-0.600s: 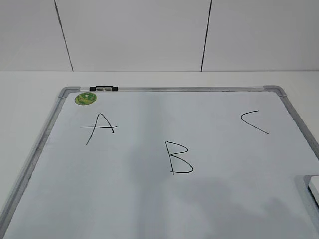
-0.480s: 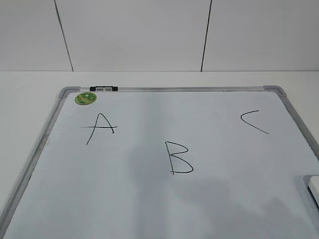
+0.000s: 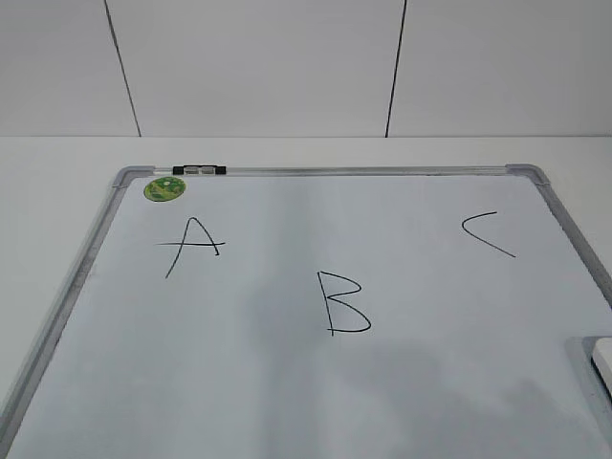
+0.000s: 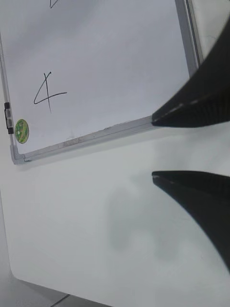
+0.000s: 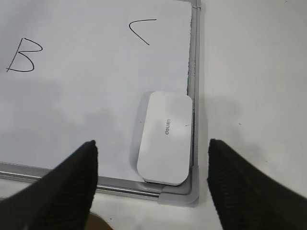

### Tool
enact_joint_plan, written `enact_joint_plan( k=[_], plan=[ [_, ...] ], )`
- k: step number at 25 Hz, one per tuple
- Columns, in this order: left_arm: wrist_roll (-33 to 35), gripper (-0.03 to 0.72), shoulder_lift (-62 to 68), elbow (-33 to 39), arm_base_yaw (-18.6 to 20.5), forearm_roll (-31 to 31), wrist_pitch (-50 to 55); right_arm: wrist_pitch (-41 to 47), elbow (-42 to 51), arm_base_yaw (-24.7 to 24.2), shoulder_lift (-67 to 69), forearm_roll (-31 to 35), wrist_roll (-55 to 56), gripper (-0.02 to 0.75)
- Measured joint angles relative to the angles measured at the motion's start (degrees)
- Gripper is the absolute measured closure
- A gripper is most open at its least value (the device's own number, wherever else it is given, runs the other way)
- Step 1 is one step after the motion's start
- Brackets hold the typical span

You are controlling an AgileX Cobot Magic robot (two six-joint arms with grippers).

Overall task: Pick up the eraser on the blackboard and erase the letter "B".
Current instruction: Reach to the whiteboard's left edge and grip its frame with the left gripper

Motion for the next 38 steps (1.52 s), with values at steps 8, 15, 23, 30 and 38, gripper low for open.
enact_joint_plan(
  k=[8,15,23,30,38],
  plan=[
    [0.0,0.453,0.0,0.0,0.0,0.0,0.0,0.48,0.0,0.0,2.18,0.45,4.8,0.187],
    [0.0,0.451,0.0,0.0,0.0,0.0,0.0,3.55,-2.87,0.0,10.04,0.52,10.11,0.187],
    [0.0,0.449,9.13,-3.21,0.0,0.0,2.33,5.63,-8.26,0.0,27.6,0.52,13.95,0.187],
    [-1.46,0.449,24.0,-8.84,0.0,0.05,5.65,5.54,-11.36,0.0,40.83,0.52,14.3,0.187],
    [-2.59,0.449,41.89,-13.91,0.0,0.05,2.28,5.19,-12.51,0.0,50.35,0.67,14.44,0.187]
  ],
)
